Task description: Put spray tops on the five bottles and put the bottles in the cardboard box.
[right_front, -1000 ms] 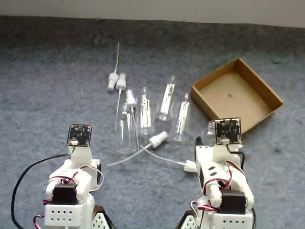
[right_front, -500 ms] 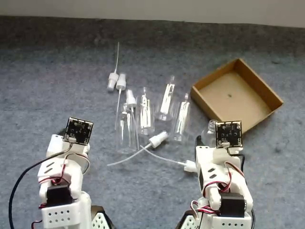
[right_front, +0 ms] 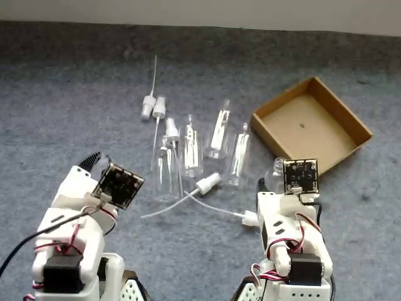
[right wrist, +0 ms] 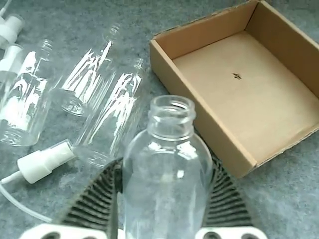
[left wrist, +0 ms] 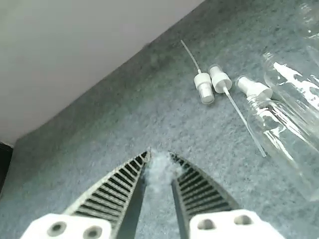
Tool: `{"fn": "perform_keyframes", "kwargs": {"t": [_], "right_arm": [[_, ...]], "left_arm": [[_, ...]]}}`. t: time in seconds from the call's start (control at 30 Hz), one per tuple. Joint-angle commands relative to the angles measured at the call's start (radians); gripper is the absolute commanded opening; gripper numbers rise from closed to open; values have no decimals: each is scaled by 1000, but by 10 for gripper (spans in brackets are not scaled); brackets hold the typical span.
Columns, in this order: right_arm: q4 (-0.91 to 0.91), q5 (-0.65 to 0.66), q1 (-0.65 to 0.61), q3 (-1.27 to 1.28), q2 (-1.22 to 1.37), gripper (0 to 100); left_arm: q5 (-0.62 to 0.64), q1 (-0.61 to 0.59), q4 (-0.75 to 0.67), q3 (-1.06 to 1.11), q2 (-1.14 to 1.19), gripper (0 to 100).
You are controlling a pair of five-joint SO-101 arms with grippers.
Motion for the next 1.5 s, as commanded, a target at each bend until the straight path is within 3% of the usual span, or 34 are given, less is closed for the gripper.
{"fn": "perform_keyframes", "kwargs": {"t": [0.0, 0.33, 0.63, 0.73, 0.93, 1.17, 1.47], "right_arm": [[-35, -9, 13, 22, -18, 70], [-116, -15, 12, 107, -19, 70], [-116, -12, 12, 105, -19, 70], [-116, -11, 12, 105, -19, 70], [-116, -11, 12, 105, -19, 70], [-116, -11, 12, 105, -19, 70], [-116, -11, 12, 105, -19, 70]], "left_arm": [[-12, 62, 25, -211, 335, 5], [-12, 384, 249, -647, 1004, 5], [-8, 526, 288, -929, 1523, 5], [-8, 552, 292, -1009, 1647, 52], [-8, 552, 292, -1150, 1791, 94], [-3, 595, 287, -1168, 1899, 111], [158, 621, 281, -1170, 1920, 148]]}}
